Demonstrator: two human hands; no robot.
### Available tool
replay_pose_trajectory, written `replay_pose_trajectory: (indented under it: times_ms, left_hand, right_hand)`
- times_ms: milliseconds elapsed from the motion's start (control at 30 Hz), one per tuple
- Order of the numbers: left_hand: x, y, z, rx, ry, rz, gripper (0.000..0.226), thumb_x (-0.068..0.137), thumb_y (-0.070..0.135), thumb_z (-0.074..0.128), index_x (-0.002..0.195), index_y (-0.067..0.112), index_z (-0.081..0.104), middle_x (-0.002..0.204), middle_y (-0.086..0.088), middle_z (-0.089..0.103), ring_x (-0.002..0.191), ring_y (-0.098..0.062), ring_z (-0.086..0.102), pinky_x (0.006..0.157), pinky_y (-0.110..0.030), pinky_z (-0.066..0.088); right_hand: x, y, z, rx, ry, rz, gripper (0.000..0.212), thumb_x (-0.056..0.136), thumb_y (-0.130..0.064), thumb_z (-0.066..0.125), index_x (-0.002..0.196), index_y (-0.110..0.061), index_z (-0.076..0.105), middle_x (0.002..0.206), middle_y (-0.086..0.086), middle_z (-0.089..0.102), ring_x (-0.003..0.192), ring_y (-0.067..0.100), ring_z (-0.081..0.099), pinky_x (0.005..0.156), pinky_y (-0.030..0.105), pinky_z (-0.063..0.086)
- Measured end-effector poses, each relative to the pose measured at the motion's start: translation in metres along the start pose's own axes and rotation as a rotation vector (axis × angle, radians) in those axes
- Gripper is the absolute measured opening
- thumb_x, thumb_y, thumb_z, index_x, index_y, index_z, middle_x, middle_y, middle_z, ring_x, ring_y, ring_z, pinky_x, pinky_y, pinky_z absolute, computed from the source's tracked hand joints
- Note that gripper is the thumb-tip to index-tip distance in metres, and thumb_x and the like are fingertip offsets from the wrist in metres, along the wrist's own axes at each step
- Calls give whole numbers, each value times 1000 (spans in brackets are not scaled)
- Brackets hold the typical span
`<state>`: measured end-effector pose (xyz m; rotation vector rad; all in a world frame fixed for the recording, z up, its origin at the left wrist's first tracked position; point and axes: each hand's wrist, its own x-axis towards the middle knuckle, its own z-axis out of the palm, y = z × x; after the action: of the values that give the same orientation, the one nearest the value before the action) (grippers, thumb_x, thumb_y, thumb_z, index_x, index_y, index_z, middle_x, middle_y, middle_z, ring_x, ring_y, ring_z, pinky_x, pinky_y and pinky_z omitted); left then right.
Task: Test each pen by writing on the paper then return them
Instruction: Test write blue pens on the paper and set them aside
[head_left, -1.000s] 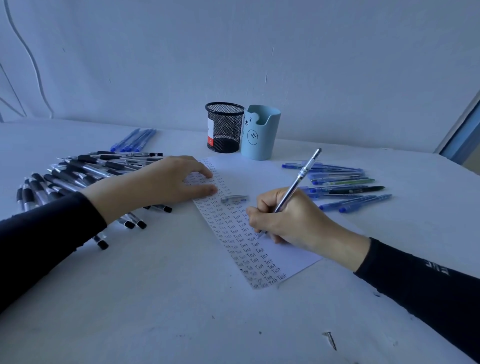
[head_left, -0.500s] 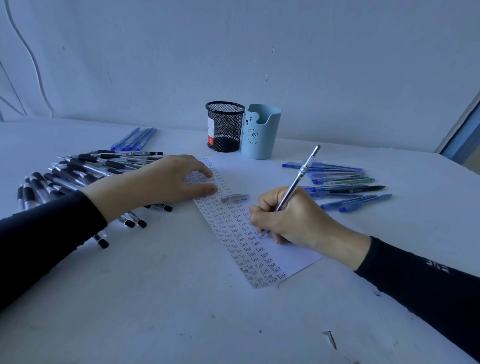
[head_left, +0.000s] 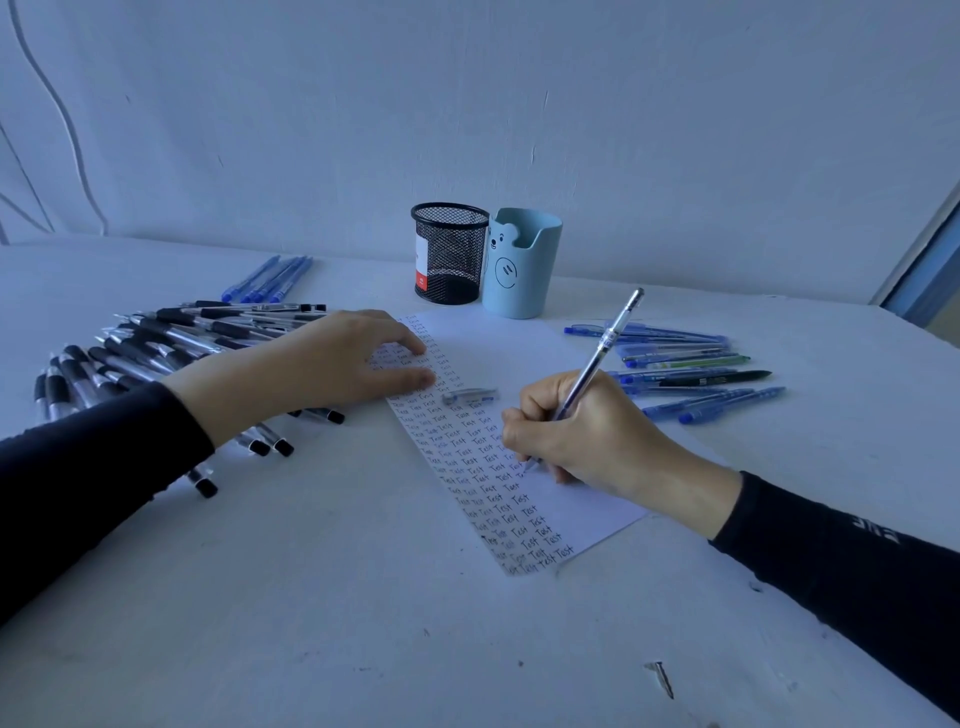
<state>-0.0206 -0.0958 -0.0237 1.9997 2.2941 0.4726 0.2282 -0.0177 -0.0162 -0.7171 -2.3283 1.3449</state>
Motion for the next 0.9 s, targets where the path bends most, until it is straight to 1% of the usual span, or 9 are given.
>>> replay_pose_trajectory:
  times_ms: [200,333,467,567,667,733,800,867,900]
  left_hand:
    - [0,0,1,-7,0,-4,78,69,88,38,123,36,60,128,11,57,112,-9,54,94,-27,41]
    - [-1,2,0,-9,1,-12,72,69,77,43,125,34,60,129,10,57,110,-8,53,94,-26,41]
    - [-1,3,-1,-14,-6,-18,72,69,77,42,125,34,60,129,10,57,112,-10,53,96,-27,40]
    - [-2,2,-2,-17,-9,-16,70,70,77,43,124,35,59,129,10,57,113,-10,54,99,-30,41]
    - [-1,2,-1,-11,-9,-18,70,70,77,43,124,36,59,128,10,57,112,-9,53,96,-28,41]
    - [-1,3,-2,-5,-11,-21,69,70,76,43,124,35,59,129,10,57,112,-10,53,97,-28,41]
    - [-1,3,-1,-5,-13,-21,69,71,76,43,124,35,59,129,10,57,113,-10,54,99,-30,42]
    - [-1,3,-2,-8,-18,-23,71,70,77,42,124,35,59,129,10,57,113,-10,54,99,-30,43]
    - [-1,2,-1,-9,-19,-24,72,69,79,42,124,35,59,129,10,57,113,-10,54,98,-29,43]
  right_hand:
    - [0,0,-1,-18,-1,-12,46,83,-5,67,44,-17,46,59,-4,65,39,9,44,39,15,34]
    - [1,2,-2,-9,13,-22,49,85,-6,67,41,-19,48,54,-6,62,40,10,44,40,17,36]
    - [2,3,-1,-26,14,-37,48,84,-4,68,43,-17,44,54,-7,62,37,7,43,38,16,34]
    - [3,5,-2,-22,18,-44,42,84,-7,68,47,-13,48,54,-5,62,38,9,44,40,17,35]
    - [4,7,-2,-16,6,-51,48,85,-4,67,43,-18,47,54,-7,62,36,8,42,39,15,34]
    - [3,7,-2,-17,11,-65,48,86,-4,67,44,-17,47,55,-2,63,36,6,44,40,15,35]
    - [5,7,-3,-9,24,-102,45,90,-9,66,50,-11,47,51,3,61,40,8,51,47,20,40]
    - [8,7,-5,25,41,-154,42,92,-24,66,55,-11,50,47,-4,59,44,19,54,53,26,43]
    - [10,7,-8,29,49,-169,37,88,-32,67,60,-11,54,48,-6,59,42,17,51,51,25,42]
